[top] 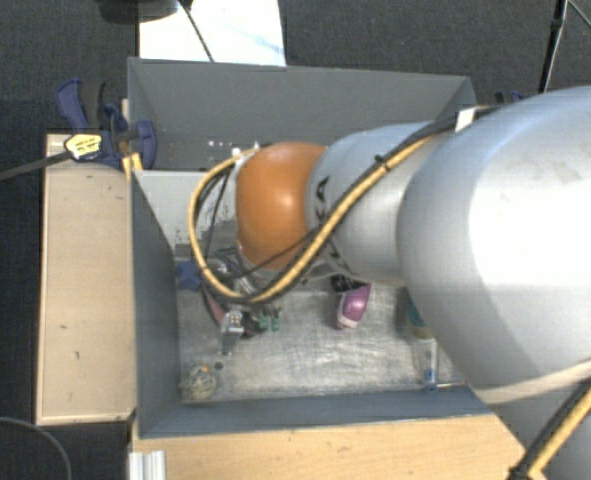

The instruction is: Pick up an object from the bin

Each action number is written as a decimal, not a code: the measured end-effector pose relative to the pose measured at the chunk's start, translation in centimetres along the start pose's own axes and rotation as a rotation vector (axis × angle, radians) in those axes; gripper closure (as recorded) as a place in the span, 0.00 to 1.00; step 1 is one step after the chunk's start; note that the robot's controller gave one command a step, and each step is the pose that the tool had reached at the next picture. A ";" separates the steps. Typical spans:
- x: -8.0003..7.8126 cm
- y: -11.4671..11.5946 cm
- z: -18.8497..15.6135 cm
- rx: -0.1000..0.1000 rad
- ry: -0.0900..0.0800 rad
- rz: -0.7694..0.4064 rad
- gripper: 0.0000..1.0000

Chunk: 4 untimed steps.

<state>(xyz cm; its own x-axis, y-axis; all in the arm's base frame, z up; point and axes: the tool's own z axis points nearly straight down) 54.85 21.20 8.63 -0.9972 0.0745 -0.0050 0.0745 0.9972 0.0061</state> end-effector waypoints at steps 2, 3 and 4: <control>1.0 -4.0 1.4 0.005 0.005 0.000 1.00; 1.0 -4.0 1.5 0.005 0.002 0.001 0.00; 1.5 4.2 0.1 0.010 0.004 0.066 0.00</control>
Offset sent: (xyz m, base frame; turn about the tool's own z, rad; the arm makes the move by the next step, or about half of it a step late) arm -0.0138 -0.0395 -0.0163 -0.0003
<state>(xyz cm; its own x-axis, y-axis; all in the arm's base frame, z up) 53.72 25.53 8.51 -0.9902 0.1396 -0.0008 0.1396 0.9902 -0.0041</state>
